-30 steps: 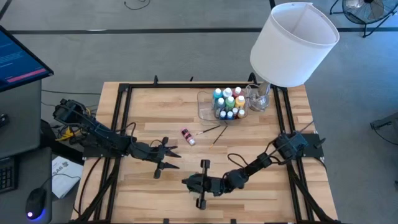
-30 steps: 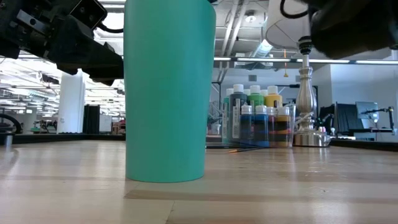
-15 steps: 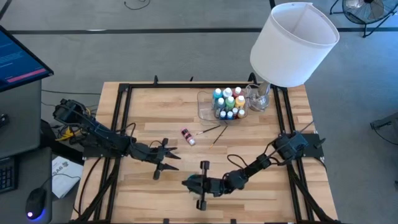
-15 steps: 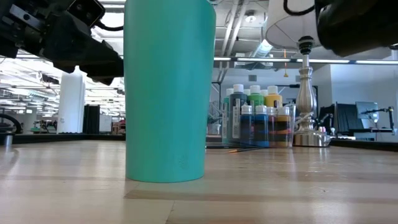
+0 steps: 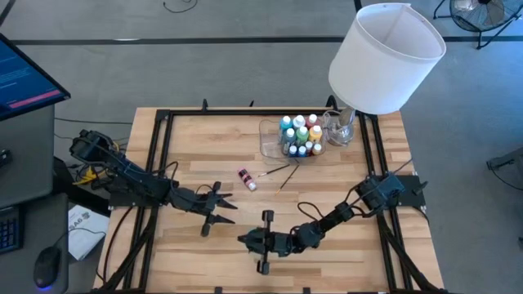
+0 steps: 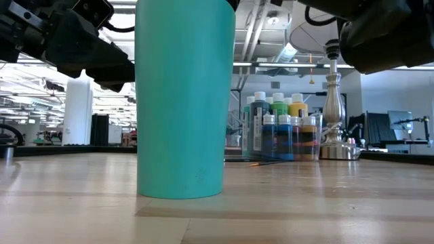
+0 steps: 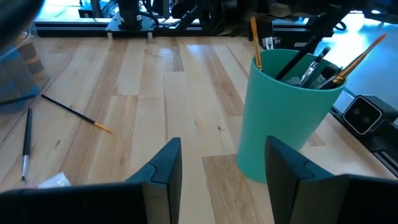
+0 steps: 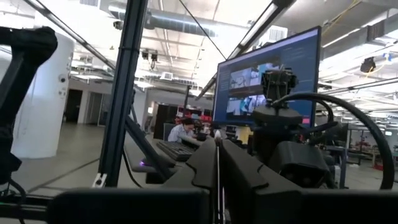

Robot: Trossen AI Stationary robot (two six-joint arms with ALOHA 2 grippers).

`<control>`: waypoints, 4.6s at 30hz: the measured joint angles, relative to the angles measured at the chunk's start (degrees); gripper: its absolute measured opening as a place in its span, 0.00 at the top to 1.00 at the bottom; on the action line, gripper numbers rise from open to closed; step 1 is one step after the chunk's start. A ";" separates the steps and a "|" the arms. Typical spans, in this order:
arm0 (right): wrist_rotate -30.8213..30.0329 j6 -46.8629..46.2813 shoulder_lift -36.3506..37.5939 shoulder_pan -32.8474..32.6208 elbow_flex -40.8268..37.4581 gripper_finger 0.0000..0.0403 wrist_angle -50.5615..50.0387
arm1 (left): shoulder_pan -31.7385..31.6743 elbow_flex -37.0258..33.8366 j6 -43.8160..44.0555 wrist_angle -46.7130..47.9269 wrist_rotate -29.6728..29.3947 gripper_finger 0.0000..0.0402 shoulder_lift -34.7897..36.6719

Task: Pick & Place Paint Supplies
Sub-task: Put the silver paintbrush into the green cup, then adjust the silver paintbrush on the table

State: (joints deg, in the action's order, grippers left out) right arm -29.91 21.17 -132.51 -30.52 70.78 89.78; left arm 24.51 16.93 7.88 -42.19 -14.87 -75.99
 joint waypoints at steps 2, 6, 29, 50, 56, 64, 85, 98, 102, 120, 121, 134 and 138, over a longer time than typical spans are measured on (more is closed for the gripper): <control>0.00 0.14 0.00 0.00 0.00 0.96 -0.61 | -0.02 0.00 -0.02 0.00 -0.02 0.70 -0.01; -0.09 -0.16 0.00 0.07 0.00 0.94 -0.81 | -0.02 0.00 -0.04 -0.02 -0.02 0.70 0.00; -0.97 4.03 2.13 -1.49 0.02 0.83 0.02 | -0.04 0.00 0.07 -0.31 -0.10 0.70 0.00; -54.41 31.17 20.40 -13.18 -2.00 0.83 -10.58 | -5.14 -0.07 -1.25 0.77 -9.11 0.70 -0.02; -55.41 20.04 20.39 -10.52 -11.13 0.85 -10.10 | -7.40 -1.34 -1.33 1.79 -9.11 0.70 -0.02; -54.30 1.82 20.19 -5.82 -18.49 0.86 -10.02 | -11.19 -3.56 -0.36 0.80 -9.11 0.70 -0.02; -3.98 -8.76 30.35 4.13 -14.58 0.86 -39.32 | -18.53 -2.64 -7.98 -3.86 -8.54 0.70 12.29; 9.51 -16.91 46.93 15.41 -24.85 0.86 -62.24 | -20.57 -2.62 -11.81 -3.72 -6.34 0.70 13.03; 9.14 -31.05 49.63 20.72 -33.31 0.86 -61.43 | -22.16 -2.62 -12.05 -3.67 -5.67 0.70 13.01; 9.52 -44.98 37.22 22.69 -33.79 0.86 -60.43 | -25.62 -2.62 -12.07 -3.71 -2.64 0.70 12.98; 9.53 -44.80 36.03 22.70 -33.22 0.86 -60.57 | -25.62 -2.62 -12.08 -3.73 -2.64 0.70 12.98; 5.52 -41.10 30.95 24.96 -22.07 0.95 -77.98 | -25.62 -2.62 -13.66 -3.72 -2.62 0.70 12.98; -1.21 -41.86 31.01 25.46 -19.44 0.98 -84.30 | -25.62 -2.62 -13.66 -3.72 -2.62 0.70 12.98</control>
State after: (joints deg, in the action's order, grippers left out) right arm -31.12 -20.69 -101.50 -5.06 51.34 5.48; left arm -1.10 14.31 -5.78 -45.91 -17.50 -63.00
